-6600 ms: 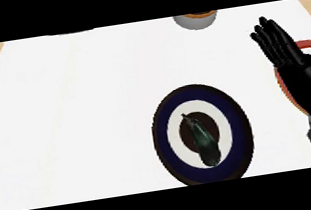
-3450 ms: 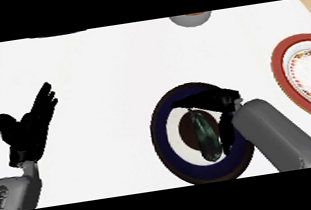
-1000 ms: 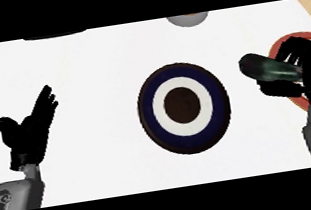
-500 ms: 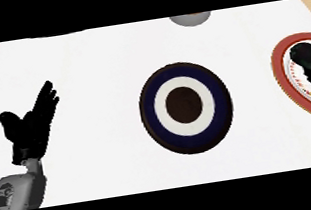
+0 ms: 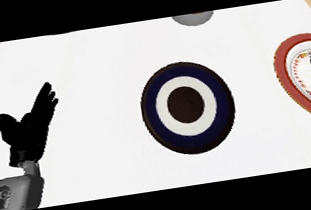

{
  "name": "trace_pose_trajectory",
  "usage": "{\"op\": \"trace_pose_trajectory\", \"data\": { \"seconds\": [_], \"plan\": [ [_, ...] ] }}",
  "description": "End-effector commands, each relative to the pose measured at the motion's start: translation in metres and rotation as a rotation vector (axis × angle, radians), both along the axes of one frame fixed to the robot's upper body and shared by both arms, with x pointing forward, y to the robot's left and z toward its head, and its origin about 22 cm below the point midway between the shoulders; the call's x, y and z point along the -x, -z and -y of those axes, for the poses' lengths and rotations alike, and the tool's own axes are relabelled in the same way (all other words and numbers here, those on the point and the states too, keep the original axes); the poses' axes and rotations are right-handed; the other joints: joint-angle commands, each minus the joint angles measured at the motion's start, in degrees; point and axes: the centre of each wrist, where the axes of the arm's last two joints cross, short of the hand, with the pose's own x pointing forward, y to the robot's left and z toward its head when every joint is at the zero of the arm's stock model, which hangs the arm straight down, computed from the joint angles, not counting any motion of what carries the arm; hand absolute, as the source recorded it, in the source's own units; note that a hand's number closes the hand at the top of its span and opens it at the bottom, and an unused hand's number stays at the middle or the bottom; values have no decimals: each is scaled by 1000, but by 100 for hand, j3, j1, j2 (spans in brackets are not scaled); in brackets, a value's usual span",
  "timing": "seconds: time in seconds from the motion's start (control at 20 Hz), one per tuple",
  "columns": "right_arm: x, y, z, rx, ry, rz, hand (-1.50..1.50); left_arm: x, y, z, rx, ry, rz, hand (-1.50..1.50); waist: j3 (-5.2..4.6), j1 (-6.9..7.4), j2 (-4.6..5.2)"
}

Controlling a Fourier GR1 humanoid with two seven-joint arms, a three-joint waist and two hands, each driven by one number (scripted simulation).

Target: Pick the eggplant from the plate and place it in the plate

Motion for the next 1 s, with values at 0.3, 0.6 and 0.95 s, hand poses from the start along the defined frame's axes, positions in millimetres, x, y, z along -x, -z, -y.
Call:
{"op": "trace_pose_trajectory", "data": {
  "seconds": [0.3, 0.6, 0.95],
  "plan": [
    [-8, -3, 42, -86, -165, 27, -150, -8, -13, 10, 1, 9, 14, 0, -1, -6, -13],
    [-9, -6, 29, -174, -344, 382, -150, 1, 1, 1, 1, -7, -14, 0, -3, -111, -59],
    [-3, -25, 34, -522, -329, 415, -150, 6, 4, 12, -8, -17, -4, 0, -13, -158, -66]
  ]
}}
